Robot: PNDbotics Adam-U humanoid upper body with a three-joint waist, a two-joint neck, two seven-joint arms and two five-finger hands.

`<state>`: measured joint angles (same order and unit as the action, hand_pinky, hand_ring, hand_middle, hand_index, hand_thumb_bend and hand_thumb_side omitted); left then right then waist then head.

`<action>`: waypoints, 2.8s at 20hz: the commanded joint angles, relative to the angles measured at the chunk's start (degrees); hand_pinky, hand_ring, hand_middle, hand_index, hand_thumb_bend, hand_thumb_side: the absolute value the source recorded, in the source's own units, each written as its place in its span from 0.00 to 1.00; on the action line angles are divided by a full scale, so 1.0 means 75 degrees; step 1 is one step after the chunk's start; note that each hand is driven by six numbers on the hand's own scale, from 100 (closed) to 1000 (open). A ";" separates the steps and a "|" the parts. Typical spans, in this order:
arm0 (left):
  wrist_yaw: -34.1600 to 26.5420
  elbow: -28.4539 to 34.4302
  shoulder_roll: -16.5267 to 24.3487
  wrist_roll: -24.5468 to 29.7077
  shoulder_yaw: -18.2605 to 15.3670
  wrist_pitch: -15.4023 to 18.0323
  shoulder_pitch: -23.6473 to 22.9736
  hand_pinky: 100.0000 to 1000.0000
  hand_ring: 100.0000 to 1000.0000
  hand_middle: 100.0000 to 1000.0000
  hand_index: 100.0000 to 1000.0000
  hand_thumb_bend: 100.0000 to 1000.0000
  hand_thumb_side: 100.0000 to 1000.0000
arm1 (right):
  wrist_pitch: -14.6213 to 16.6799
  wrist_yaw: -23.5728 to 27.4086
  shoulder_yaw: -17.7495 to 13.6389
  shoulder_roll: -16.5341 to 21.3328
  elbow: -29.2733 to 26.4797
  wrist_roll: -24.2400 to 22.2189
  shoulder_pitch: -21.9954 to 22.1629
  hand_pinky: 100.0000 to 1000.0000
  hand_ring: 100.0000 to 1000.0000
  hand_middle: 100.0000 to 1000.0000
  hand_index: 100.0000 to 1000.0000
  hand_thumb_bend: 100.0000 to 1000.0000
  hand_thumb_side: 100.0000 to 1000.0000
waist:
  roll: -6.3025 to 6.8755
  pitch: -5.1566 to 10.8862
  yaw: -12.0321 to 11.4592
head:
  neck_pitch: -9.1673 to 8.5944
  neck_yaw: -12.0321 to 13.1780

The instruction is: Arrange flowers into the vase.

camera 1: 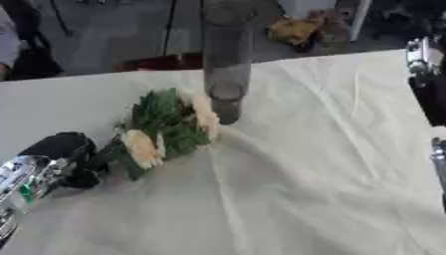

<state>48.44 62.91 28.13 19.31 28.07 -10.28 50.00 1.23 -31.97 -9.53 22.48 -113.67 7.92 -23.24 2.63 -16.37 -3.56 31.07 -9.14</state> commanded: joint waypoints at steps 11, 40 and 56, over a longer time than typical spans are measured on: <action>-0.0607 -0.0408 -0.0009 -0.0340 -0.0309 0.0765 0.0170 0.00 0.00 0.00 0.00 0.00 0.33 | -0.0019 0.0099 -0.0071 0.0112 -0.0123 0.0059 -0.0114 0.78 0.93 0.75 0.95 0.00 1.00 | -0.0018 0.0091 0.0031 | -0.0119 0.0013; -0.1217 0.1595 0.0817 -0.2802 -0.0809 0.0195 -0.0575 0.00 0.00 0.00 0.00 0.00 0.16 | -0.0047 0.0087 -0.0119 0.0112 -0.0123 0.0085 -0.0039 0.78 0.93 0.75 0.95 0.00 1.00 | -0.0016 0.0143 -0.0036 | -0.0137 -0.0134; -0.3590 0.3497 0.1061 -0.4507 -0.1751 -0.0670 -0.0652 0.00 0.00 0.00 0.00 0.00 0.53 | -0.0074 0.0063 -0.0140 0.0099 -0.0123 0.0113 -0.0036 0.78 0.93 0.75 0.95 0.00 1.00 | -0.0070 0.0202 -0.0057 | -0.0108 -0.0211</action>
<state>23.37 87.70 34.74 -13.26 16.31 -14.88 43.87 0.81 -31.73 -10.22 22.45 -113.67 8.54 -23.12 2.16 -16.17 -3.94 30.61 -10.72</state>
